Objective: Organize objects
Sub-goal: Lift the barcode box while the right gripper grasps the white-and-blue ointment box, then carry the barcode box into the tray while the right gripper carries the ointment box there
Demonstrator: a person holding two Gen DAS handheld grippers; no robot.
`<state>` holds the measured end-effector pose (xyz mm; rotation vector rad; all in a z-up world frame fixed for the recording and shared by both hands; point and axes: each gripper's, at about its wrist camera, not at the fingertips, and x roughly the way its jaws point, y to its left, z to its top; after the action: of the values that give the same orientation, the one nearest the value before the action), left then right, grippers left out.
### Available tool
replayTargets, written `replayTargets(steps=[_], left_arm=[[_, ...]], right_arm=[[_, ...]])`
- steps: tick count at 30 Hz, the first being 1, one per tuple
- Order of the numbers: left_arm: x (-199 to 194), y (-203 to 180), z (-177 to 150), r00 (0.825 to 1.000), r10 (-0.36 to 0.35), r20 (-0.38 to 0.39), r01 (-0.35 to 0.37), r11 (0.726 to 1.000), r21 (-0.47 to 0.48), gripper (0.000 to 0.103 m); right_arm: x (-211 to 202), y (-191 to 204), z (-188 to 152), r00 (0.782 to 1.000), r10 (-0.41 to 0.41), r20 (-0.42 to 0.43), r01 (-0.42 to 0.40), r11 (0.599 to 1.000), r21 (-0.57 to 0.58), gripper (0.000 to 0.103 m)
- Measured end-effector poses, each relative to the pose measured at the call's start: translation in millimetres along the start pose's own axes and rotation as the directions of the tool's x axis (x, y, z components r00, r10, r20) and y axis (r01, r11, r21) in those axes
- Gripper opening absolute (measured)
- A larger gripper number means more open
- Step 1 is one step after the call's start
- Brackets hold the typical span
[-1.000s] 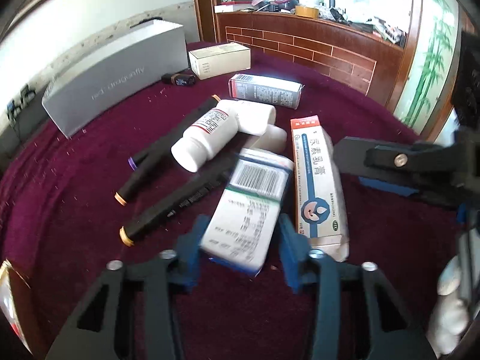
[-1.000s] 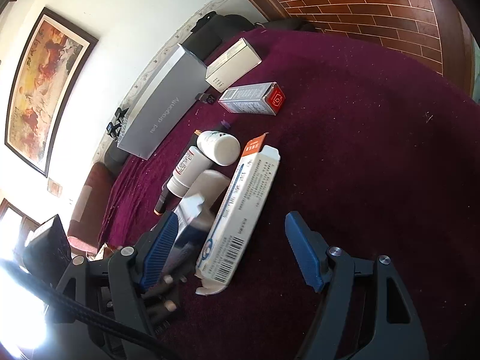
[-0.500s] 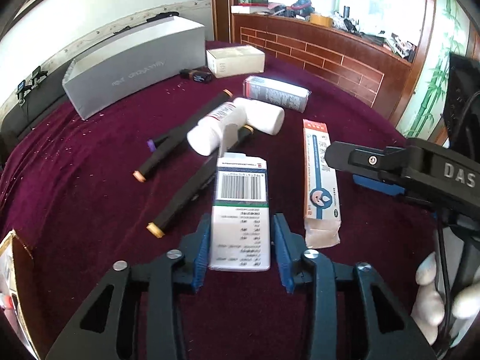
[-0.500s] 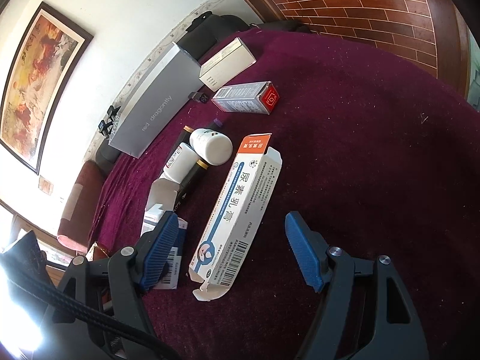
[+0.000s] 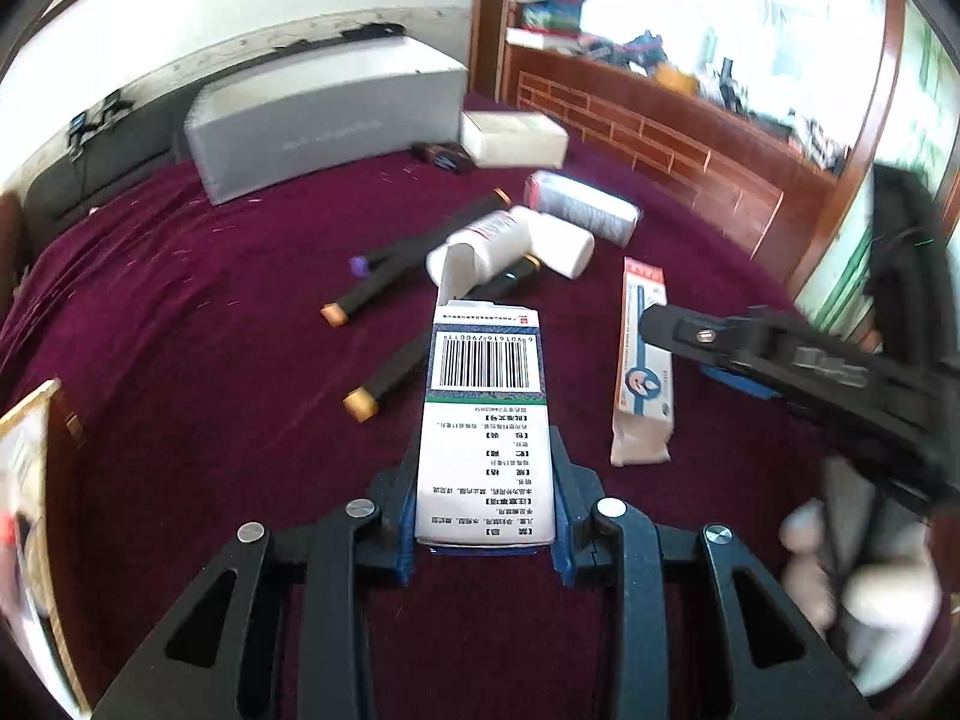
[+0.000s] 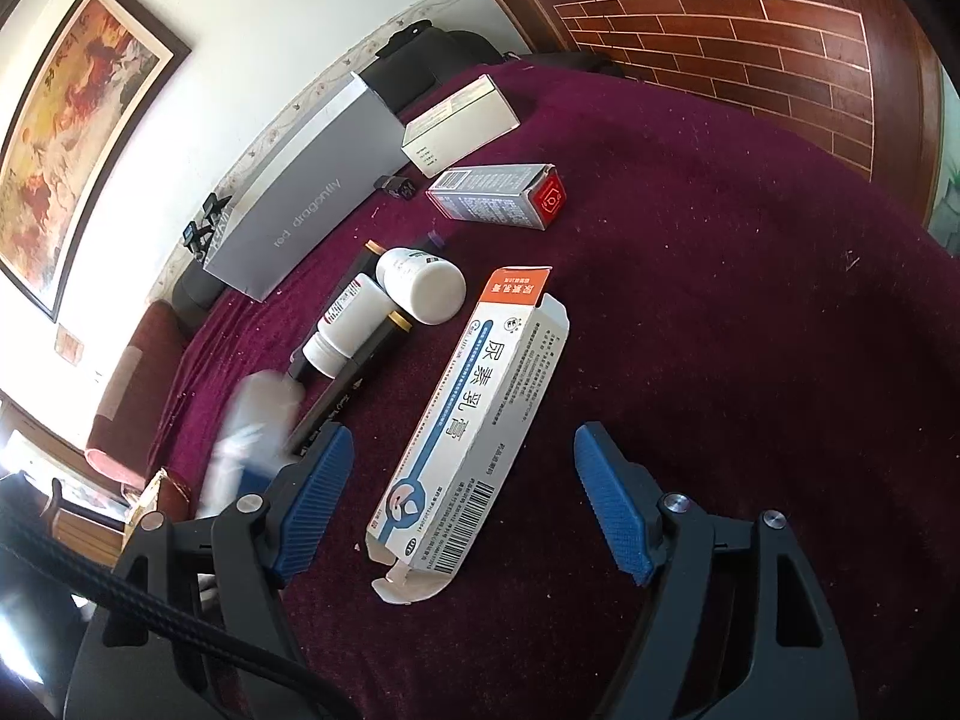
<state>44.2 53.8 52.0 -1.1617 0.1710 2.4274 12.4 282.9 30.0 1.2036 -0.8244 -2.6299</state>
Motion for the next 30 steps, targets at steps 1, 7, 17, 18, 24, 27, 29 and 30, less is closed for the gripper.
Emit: replayTargets(steps=[1,7,17,18,24,27,29,30], left_arm=[[-14,5,-5,1.000,0.002,0.014,-0.002,1.000,-0.011,0.029],[-61,38,-32,0.998,0.025,0.057,-0.022,0.998,-0.060,0.029],[-91,93,-67,0.996,0.055,0.073,-0.040,0.980,-0.193,0.029],[-94,97,-70,0.995,0.058,0.077,-0.041,0.979,-0.200,0.029],[-108,114,-81,0.993,0.070,0.099,-0.045,0.971,-0.236,0.029],[-118,123,-90,0.991,0.075,0.109,-0.044,0.964,-0.262,0.029],[-128,131,-98,0.989,0.084,0.119,-0.048,0.959,-0.278,0.029],[-133,134,-101,0.988,0.093,0.122,-0.055,0.957,-0.284,0.029]], right_arm=[[1,3,0,1.000,-0.016,-0.002,0.016,1.000,-0.013,0.077],[10,23,6,0.986,-0.143,-0.086,0.137,0.988,-0.073,0.076],[43,61,7,0.917,-0.388,-0.094,0.348,0.892,-0.290,0.038],[40,60,6,0.918,-0.385,-0.098,0.345,0.894,-0.285,0.035],[17,52,-3,0.948,-0.282,-0.151,0.246,0.944,-0.221,0.027],[2,60,-11,0.961,-0.230,-0.152,0.196,0.958,-0.209,0.027],[-10,67,-17,0.974,-0.159,-0.164,0.127,0.974,-0.189,0.027],[-13,70,-19,0.977,-0.136,-0.167,0.104,0.977,-0.186,0.027]])
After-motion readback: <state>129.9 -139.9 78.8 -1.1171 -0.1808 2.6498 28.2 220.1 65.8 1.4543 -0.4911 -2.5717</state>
